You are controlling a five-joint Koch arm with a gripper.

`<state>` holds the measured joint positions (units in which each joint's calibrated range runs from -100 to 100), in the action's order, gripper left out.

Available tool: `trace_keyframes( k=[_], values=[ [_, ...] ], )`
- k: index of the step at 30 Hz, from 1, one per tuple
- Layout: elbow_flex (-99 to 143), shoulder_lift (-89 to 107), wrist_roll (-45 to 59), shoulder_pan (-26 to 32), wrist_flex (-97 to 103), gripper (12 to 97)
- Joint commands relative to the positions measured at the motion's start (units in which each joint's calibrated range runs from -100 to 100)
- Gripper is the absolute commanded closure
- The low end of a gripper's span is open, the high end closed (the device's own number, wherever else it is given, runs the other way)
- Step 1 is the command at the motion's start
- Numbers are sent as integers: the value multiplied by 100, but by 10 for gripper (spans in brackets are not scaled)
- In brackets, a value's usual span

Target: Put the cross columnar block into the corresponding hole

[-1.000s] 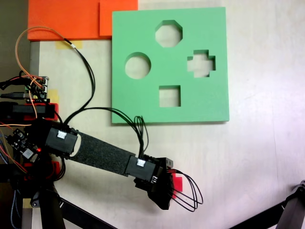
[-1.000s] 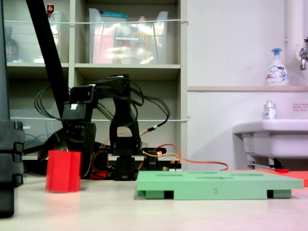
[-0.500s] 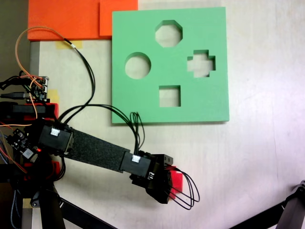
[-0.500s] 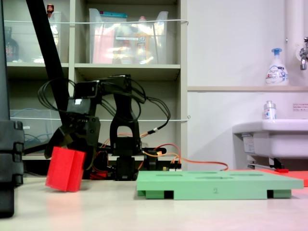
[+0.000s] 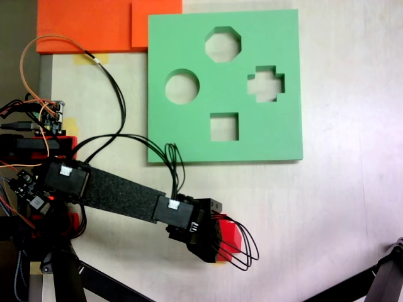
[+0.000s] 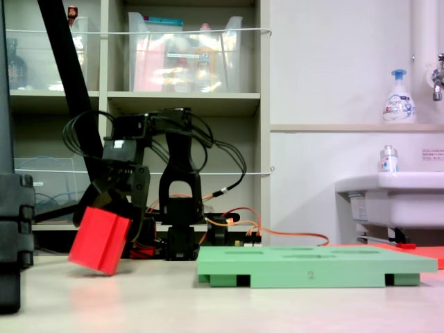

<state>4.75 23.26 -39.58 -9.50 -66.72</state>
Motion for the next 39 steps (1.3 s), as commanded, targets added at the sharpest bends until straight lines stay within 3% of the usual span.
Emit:
trace_keyframes(
  k=[1,28,39],
  values=[
    [-7,133,-39,0,-411,756],
    [-2928,1012,-230,83,-2385,756],
    [-4842,-91,-449,171,-2471,747]
  ],
)
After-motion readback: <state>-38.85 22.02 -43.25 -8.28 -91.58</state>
